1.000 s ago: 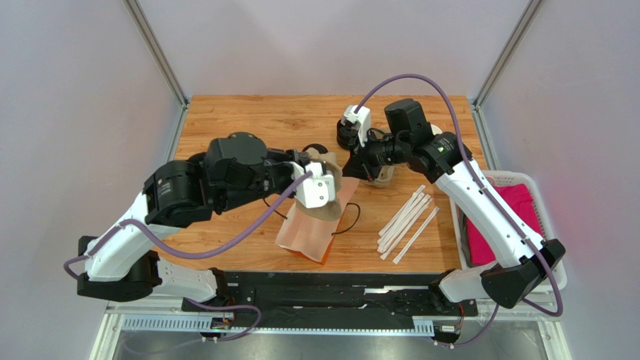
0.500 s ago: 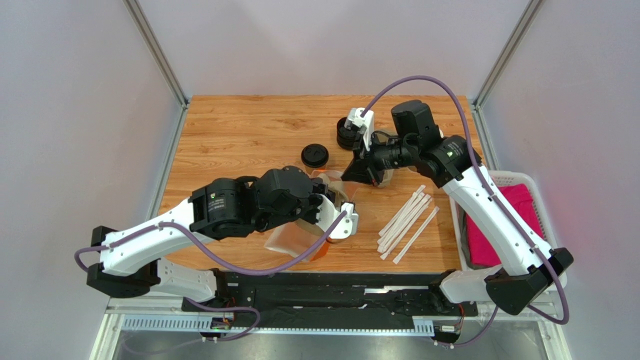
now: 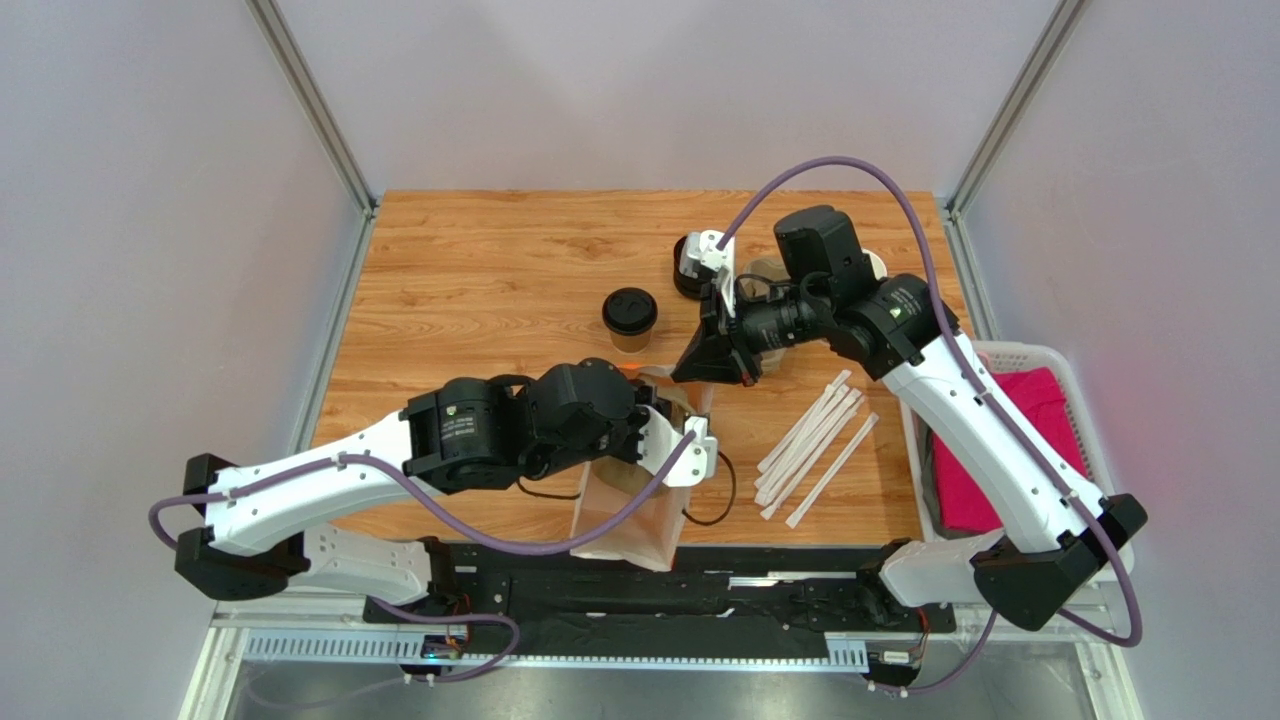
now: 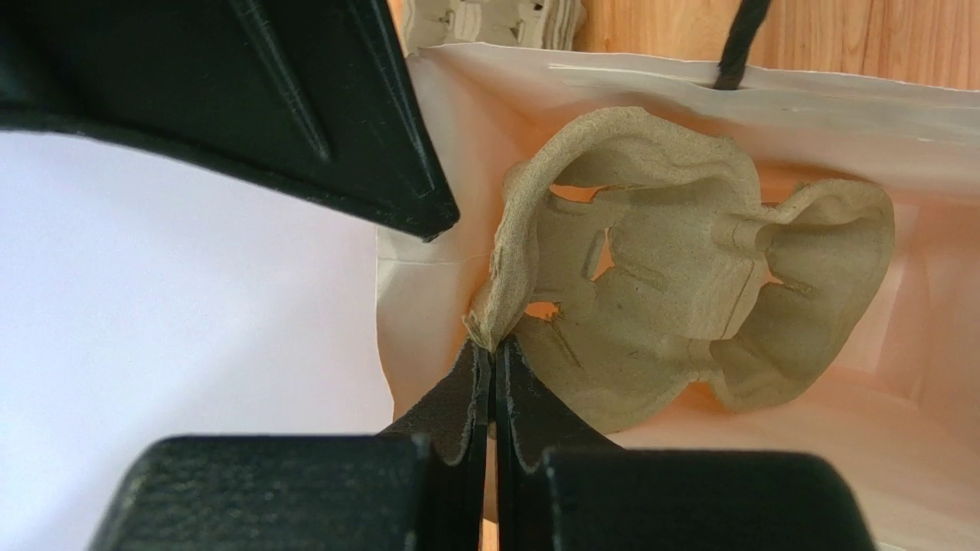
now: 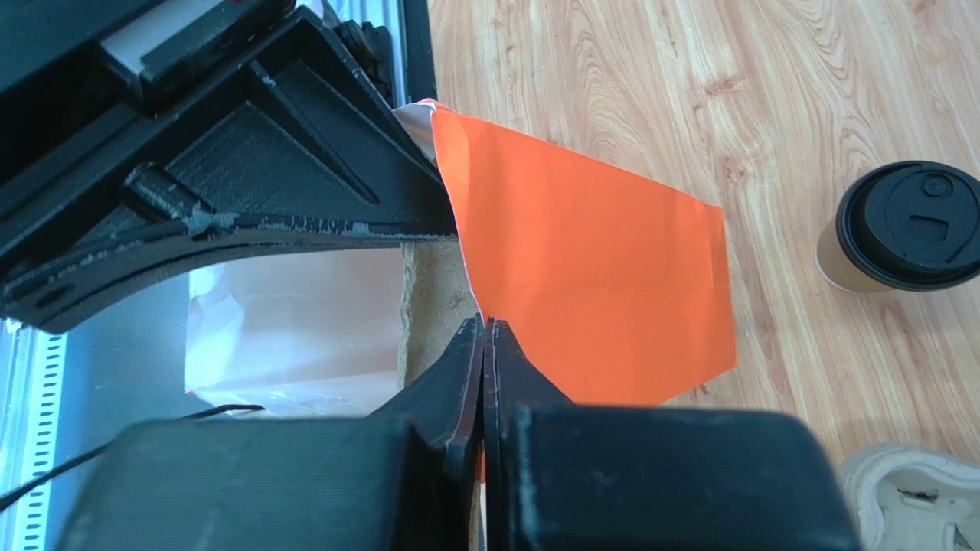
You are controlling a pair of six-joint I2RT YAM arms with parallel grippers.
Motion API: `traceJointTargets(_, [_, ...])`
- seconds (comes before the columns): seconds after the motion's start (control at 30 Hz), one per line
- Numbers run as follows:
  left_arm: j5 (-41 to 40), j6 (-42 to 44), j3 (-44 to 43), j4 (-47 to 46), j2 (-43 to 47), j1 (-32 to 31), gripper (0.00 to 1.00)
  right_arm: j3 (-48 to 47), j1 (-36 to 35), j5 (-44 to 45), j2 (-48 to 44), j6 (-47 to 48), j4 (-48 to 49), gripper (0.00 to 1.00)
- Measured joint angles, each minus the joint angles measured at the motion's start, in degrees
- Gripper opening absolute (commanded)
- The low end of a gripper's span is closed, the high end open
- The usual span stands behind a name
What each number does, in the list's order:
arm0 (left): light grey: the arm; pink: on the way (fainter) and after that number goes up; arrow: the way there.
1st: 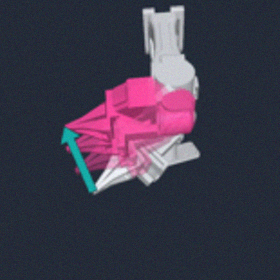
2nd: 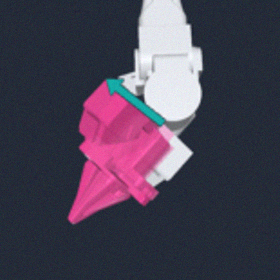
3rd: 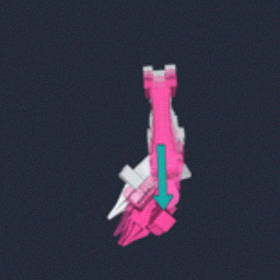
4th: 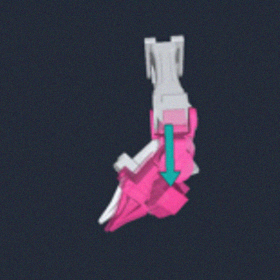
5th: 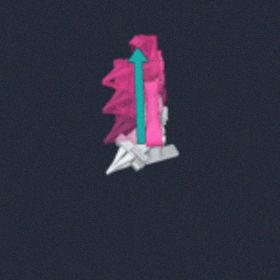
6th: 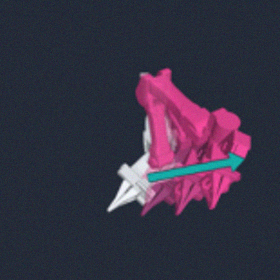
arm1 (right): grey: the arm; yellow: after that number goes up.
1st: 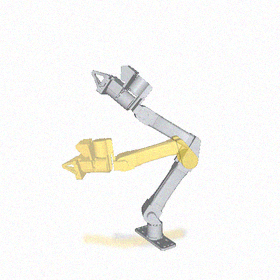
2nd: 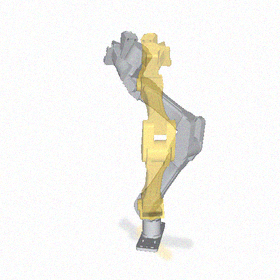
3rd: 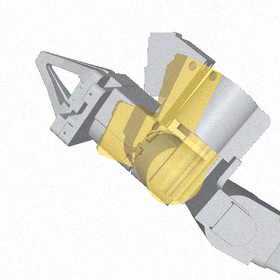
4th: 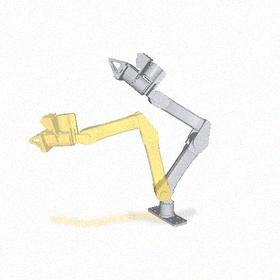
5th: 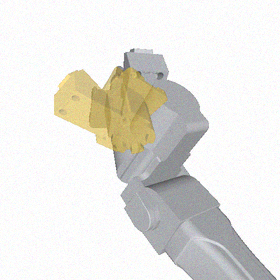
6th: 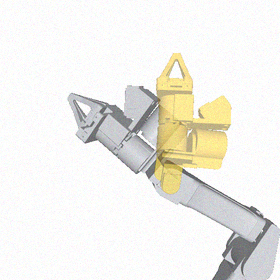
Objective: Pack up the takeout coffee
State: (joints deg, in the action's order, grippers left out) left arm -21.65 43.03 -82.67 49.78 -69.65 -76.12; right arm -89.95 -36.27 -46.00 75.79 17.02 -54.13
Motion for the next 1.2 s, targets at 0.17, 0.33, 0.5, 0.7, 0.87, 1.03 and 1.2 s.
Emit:
traceJointTargets(0.17, [0.0,-1.2,2.9,-2.1,2.1,0.0,0.0,0.0,0.0,-1.6,0.3,-0.1,0.0,0.0])
traceJointTargets(0.33, [-0.5,-2.7,5.8,-2.6,2.4,0.0,0.0,0.0,0.0,-3.0,1.7,-0.6,0.1,0.0])
traceJointTargets(0.5, [-1.5,-2.7,8.9,-4.8,2.5,0.0,0.0,0.0,0.0,-4.7,2.7,-0.7,0.2,0.0])
traceJointTargets(0.7, [-2.4,-1.9,10.8,-7.5,2.8,0.0,0.0,0.0,0.0,-6.4,4.4,-1.2,0.2,0.0])
traceJointTargets(0.87, [-2.5,-0.5,7.6,-5.8,2.8,0.0,0.0,-0.7,0.2,-7.1,6.6,-1.8,0.2,0.0])
traceJointTargets(1.03, [-2.9,-0.4,1.1,-1.7,-0.3,0.0,0.0,-2.1,0.4,-6.3,8.9,-3.3,0.2,0.0])
traceJointTargets(1.2, [-2.9,-0.1,-0.3,1.0,-2.6,0.0,0.0,-2.1,0.5,-4.3,9.6,-4.0,0.1,0.0])
